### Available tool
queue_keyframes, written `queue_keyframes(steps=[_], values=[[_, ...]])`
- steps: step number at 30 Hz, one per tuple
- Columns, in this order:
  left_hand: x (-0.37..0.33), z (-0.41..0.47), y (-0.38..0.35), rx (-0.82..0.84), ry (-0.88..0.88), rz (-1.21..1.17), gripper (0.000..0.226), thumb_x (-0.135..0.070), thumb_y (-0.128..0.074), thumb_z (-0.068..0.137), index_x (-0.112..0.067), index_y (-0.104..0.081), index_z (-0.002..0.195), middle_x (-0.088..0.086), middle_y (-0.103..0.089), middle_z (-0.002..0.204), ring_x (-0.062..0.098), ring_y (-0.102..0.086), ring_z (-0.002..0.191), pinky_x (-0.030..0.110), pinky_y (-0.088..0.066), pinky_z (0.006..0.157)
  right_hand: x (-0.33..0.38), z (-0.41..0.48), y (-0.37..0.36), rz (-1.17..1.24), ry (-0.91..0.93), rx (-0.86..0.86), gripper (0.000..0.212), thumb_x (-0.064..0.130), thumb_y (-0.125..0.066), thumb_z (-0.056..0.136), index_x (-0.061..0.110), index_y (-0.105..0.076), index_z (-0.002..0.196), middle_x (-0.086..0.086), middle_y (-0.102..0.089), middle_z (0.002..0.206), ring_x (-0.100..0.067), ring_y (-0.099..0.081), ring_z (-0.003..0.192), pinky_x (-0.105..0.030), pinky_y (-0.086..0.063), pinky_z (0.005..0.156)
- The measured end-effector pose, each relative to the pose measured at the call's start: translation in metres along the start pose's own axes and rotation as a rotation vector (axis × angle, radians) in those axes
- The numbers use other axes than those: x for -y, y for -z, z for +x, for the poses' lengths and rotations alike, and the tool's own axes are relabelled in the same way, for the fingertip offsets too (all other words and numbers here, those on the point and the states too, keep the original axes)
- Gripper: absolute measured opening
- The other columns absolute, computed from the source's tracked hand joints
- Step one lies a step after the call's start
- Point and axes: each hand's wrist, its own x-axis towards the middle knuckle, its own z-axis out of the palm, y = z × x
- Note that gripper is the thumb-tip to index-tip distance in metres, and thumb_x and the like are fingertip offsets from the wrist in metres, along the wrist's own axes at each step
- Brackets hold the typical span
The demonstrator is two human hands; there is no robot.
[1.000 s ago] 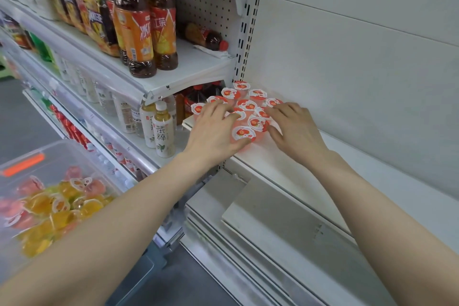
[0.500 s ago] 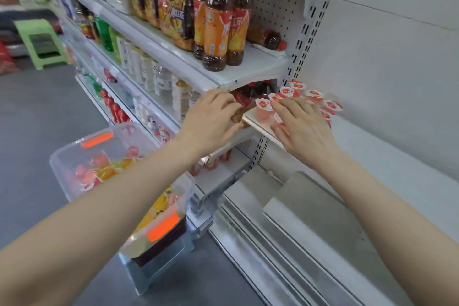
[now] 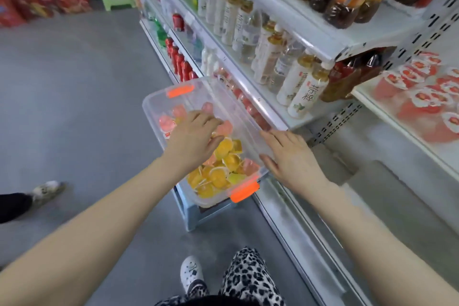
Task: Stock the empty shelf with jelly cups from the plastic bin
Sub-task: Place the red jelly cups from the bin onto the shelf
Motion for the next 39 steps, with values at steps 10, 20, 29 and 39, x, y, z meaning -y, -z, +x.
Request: queue_keyframes(steps=[10, 20, 29, 39], values=[[0.053, -0.060, -0.058, 0.244, 0.296, -0.075, 0.045, -0.044, -0.041, 0.089, -0.017, -0.073, 0.104, 0.001, -0.070, 0.101, 0.027, -0.059, 0.101, 0.040, -0.053, 0.087, 0.016, 0.070, -0.099, -0.047, 0.045, 0.764, 0.032, 0.010, -0.052, 0.086, 0.010, -0.061, 0.117, -0.012, -0.061, 0.117, -0.032, -0.057, 0.112, -0.036, -0.048, 0.086], [0.054, -0.053, -0.065, 0.236, 0.259, -0.037, 0.028, -0.030, -0.074, 0.079, -0.019, -0.073, 0.105, 0.000, -0.071, 0.103, 0.027, -0.061, 0.097, 0.039, -0.051, 0.085, 0.003, 0.091, -0.135, -0.224, 0.214, 0.905, 0.030, 0.015, -0.059, 0.089, 0.011, -0.063, 0.119, -0.008, -0.056, 0.122, -0.027, -0.055, 0.116, -0.034, -0.049, 0.088], [0.098, 0.018, -0.081, 0.489, 0.401, 0.058, 0.047, -0.022, -0.057, 0.094, -0.017, -0.047, 0.140, 0.008, -0.047, 0.140, 0.033, -0.044, 0.124, 0.042, -0.043, 0.100, -0.006, 0.096, -0.117, 0.087, 0.089, 0.614, 0.047, 0.018, -0.067, 0.077, 0.015, -0.045, 0.118, -0.006, -0.058, 0.115, -0.029, -0.059, 0.101, -0.033, -0.044, 0.071], [0.140, 0.090, -0.118, 0.701, 0.269, 0.372, 0.056, -0.009, -0.059, 0.091, -0.016, -0.037, 0.143, 0.009, -0.038, 0.144, 0.034, -0.034, 0.133, 0.042, -0.043, 0.101, -0.012, 0.073, -0.143, 0.183, 0.057, 0.363, 0.023, 0.023, -0.064, 0.080, 0.015, -0.060, 0.102, -0.004, -0.058, 0.096, -0.027, -0.057, 0.078, -0.037, -0.050, 0.065]])
